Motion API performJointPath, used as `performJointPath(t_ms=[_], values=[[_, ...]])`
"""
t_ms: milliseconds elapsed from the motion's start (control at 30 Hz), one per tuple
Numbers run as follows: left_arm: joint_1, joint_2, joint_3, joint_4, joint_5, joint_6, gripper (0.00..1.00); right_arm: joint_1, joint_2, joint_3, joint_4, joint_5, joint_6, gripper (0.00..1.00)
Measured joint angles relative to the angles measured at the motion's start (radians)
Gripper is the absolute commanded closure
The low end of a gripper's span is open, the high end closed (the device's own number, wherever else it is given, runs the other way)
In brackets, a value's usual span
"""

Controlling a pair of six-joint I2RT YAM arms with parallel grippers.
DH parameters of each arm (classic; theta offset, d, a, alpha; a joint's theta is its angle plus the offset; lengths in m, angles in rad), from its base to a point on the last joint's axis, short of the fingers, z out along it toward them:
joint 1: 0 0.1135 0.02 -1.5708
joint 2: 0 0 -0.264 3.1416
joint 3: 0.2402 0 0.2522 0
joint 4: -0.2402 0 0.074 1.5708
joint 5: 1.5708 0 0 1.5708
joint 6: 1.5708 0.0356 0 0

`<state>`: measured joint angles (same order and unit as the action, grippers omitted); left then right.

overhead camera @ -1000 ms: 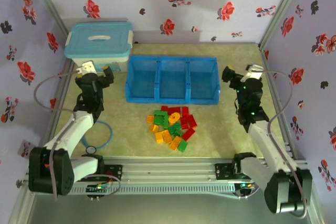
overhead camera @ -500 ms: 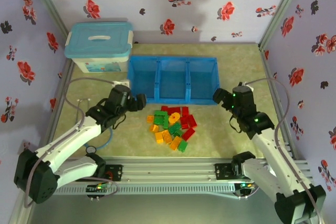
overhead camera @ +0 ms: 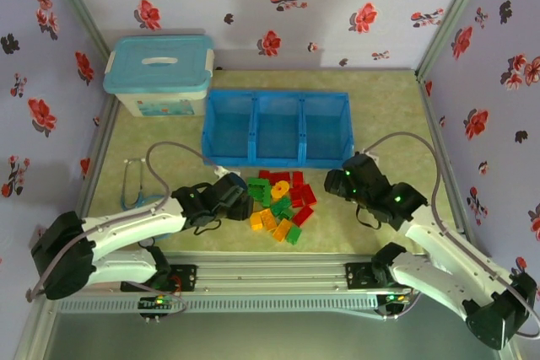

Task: Sort the legos into containers by color
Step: Pick up the lego from the middle-left of the table.

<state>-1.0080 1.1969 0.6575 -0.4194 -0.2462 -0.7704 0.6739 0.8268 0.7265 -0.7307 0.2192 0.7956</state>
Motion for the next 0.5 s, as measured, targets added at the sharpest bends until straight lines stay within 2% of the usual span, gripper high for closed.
performJointPath(t_ms=[333, 500], values=[[0.0, 0.112, 0.007, 0.045, 0.03, -0.036, 0.33, 0.098, 0.033, -0.038, 0.004, 0.013, 0.055, 0.3], [0.0, 0.203, 0.079, 0.04, 0.034, -0.025, 0.35, 0.119, 0.03, -0.038, 0.011, 0.021, 0.072, 0.32]])
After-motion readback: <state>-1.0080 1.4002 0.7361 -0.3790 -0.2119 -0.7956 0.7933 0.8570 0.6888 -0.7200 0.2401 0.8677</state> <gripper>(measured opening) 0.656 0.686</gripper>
